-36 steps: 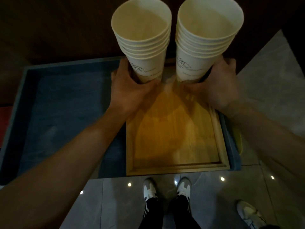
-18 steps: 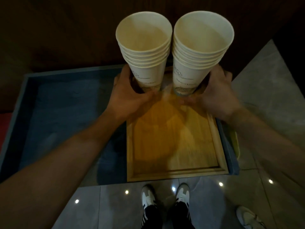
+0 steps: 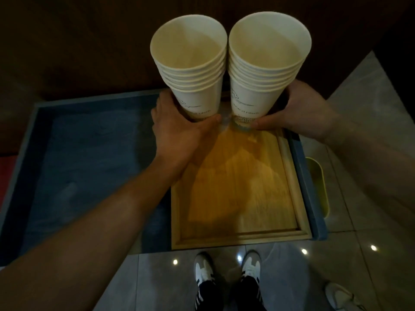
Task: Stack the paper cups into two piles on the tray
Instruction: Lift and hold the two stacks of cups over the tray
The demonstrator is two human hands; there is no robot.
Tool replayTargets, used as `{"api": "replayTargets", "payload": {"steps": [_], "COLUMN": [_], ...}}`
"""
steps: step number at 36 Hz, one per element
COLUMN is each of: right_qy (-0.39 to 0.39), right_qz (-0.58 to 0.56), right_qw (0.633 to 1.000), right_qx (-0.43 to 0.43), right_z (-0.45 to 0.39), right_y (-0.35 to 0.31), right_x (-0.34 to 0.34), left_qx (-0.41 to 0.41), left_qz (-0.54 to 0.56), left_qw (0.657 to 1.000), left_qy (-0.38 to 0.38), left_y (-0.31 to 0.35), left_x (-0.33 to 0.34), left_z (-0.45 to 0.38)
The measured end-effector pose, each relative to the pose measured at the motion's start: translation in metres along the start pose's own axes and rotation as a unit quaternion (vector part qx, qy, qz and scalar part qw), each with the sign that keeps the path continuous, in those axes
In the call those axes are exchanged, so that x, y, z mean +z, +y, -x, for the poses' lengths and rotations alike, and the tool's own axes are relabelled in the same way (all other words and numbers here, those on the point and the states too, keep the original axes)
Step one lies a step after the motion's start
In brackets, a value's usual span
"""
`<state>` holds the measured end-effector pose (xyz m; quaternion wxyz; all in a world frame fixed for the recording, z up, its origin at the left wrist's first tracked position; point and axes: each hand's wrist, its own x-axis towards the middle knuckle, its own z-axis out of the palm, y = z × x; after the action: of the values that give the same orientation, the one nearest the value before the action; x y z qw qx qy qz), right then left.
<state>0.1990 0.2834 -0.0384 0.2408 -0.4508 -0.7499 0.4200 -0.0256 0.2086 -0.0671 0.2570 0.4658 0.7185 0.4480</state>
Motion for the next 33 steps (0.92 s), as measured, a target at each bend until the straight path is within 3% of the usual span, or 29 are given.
{"api": "replayTargets", "payload": {"steps": [21,29,33], "right_qy": [0.222,0.138,0.07], "right_qz": [0.073,0.057,0.032], "right_qw": [0.969,0.988,0.995], "right_qx": [0.081,0.046,0.058], "right_z": [0.025,0.03,0.026], "right_y": [-0.014,-0.011,-0.006], "right_x": [0.051,0.031,0.01], "left_qx": [0.042,0.028,0.007], "left_qz": [-0.029,0.01,-0.021], "left_qw": [0.992,0.991,0.997], "left_qy": [-0.113,-0.132,-0.075], "left_y": [-0.003,-0.005,-0.004], "left_x": [-0.038,-0.036,-0.028], "left_z": [-0.014,-0.009,-0.004]}}
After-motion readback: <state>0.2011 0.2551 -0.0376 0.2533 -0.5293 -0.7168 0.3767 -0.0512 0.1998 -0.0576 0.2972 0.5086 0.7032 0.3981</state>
